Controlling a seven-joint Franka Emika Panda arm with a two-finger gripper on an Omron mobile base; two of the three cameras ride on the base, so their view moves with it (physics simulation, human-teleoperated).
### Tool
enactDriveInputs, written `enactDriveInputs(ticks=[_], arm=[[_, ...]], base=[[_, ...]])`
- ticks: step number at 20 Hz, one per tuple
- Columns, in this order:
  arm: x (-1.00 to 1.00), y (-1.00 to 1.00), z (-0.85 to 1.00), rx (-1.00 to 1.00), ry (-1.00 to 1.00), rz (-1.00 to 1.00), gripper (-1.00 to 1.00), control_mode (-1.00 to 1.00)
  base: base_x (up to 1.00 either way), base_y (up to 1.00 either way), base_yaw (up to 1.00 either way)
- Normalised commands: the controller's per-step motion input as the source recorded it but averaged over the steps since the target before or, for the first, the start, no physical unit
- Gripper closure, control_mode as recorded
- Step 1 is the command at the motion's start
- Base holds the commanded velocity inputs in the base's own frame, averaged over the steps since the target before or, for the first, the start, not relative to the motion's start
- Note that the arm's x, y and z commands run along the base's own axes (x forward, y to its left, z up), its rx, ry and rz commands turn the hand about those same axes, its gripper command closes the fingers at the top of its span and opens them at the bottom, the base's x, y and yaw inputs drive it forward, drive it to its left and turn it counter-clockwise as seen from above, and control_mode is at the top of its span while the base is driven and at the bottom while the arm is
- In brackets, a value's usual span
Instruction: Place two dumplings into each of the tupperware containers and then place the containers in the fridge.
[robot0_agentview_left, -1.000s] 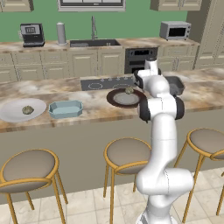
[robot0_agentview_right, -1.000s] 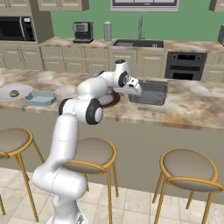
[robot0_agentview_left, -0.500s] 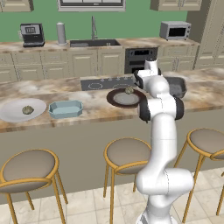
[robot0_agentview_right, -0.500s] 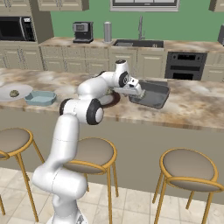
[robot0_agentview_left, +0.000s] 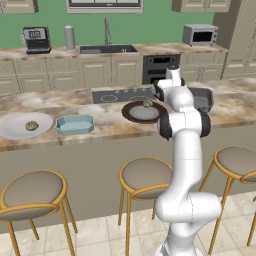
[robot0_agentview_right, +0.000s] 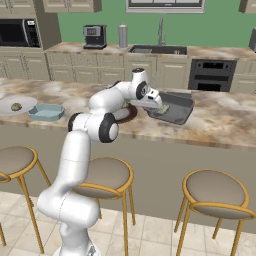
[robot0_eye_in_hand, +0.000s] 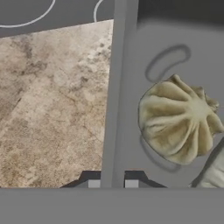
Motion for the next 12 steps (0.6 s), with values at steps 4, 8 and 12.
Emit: enactDriveInputs(ticks=[4, 8, 12], arm=[[-0.11, 0.0, 0.44, 0.0, 0.0, 0.0, 1.0, -1.0], [-0.66, 0.07, 0.54, -0.01, 0.0, 0.02, 1.0, -1.0], [-1.0, 0.3, 0.05, -0.07, 0.0, 0.18, 1.0, -1.0]], base=[[0.0, 0.0, 0.0], [0.0, 0.0, 0.0], [0.0, 0.0, 0.0]])
